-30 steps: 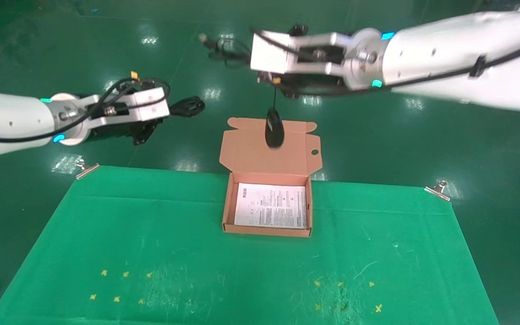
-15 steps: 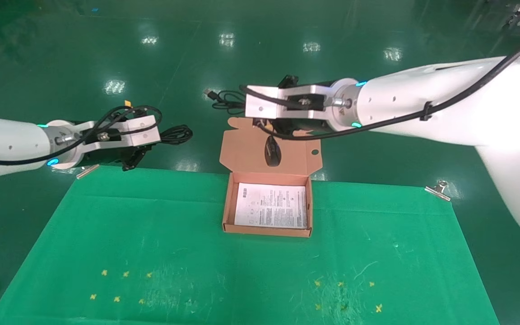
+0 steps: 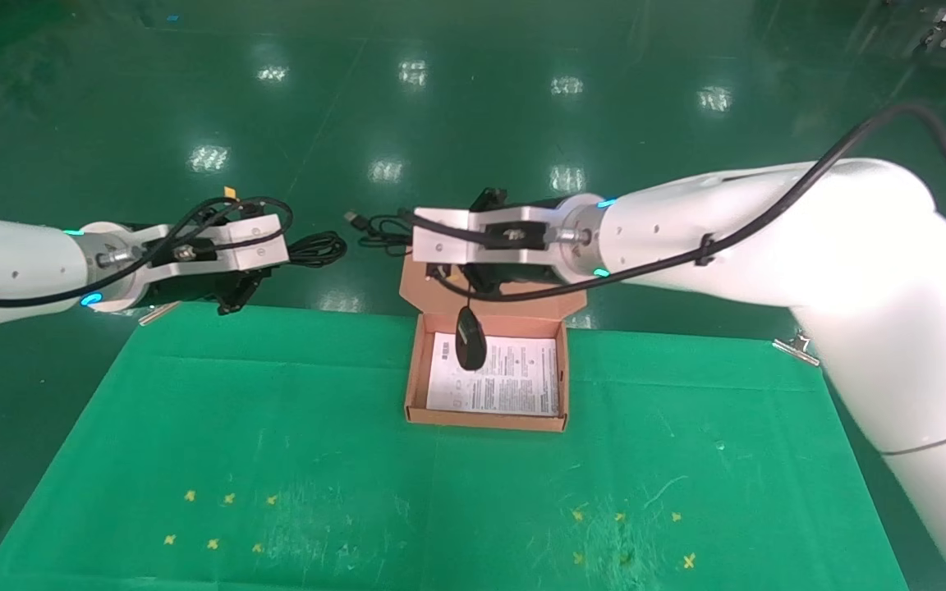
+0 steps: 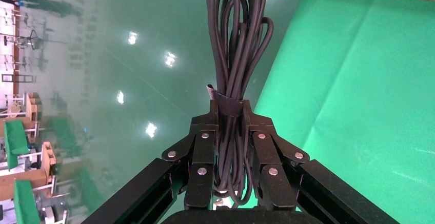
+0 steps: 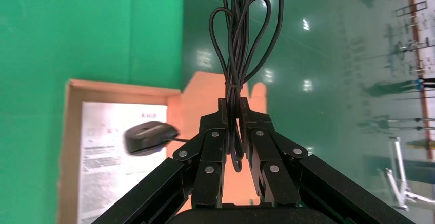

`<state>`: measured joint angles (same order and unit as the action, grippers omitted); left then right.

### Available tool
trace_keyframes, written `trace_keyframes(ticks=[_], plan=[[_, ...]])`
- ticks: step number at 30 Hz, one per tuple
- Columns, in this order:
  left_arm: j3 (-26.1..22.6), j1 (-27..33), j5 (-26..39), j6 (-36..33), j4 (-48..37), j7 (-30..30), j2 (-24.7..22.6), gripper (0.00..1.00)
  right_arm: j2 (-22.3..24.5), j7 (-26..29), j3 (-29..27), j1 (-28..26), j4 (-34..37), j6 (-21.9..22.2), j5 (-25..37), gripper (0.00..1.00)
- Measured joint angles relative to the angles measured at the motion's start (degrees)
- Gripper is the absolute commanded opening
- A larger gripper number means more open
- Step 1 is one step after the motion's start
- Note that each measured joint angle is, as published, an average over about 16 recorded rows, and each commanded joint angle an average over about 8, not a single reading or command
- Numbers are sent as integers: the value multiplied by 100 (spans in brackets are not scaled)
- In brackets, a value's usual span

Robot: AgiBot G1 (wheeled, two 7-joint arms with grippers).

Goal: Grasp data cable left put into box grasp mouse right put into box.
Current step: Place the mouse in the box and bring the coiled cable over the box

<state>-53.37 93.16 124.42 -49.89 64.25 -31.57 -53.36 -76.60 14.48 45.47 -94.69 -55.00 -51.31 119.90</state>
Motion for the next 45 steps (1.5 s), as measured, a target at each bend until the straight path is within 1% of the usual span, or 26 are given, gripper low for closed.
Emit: trace_keyframes(ticks=[5, 11, 18, 22, 32, 43, 44, 45], plan=[[0, -3, 11, -3, 13, -15, 2, 0, -67, 107, 128, 93, 99, 148, -109, 0], [0, -5, 18, -5, 20, -24, 3, 0, -114, 322, 339, 226, 288, 483, -269, 0], [-1, -6, 21, -6, 24, -29, 4, 0, -132, 684, 675, 391, 662, 903, -424, 0], [-1, -6, 22, -6, 25, -30, 4, 0, -128, 919, 874, 461, 914, 1069, -469, 0], [-1, -6, 24, -7, 27, -32, 5, 0, -118, 1416, 1310, 456, 1434, 1216, -561, 0], [-1, -6, 25, -7, 27, -33, 5, 0, -133, 1586, 1799, 361, 1634, 1278, -788, 0], [-1, -7, 25, -7, 27, -33, 5, 0, -134, 1588, 1845, 354, 1641, 1285, -808, 6], [-1, -7, 25, -7, 27, -33, 5, 0, -135, 1589, 1890, 347, 1647, 1292, -825, 19]])
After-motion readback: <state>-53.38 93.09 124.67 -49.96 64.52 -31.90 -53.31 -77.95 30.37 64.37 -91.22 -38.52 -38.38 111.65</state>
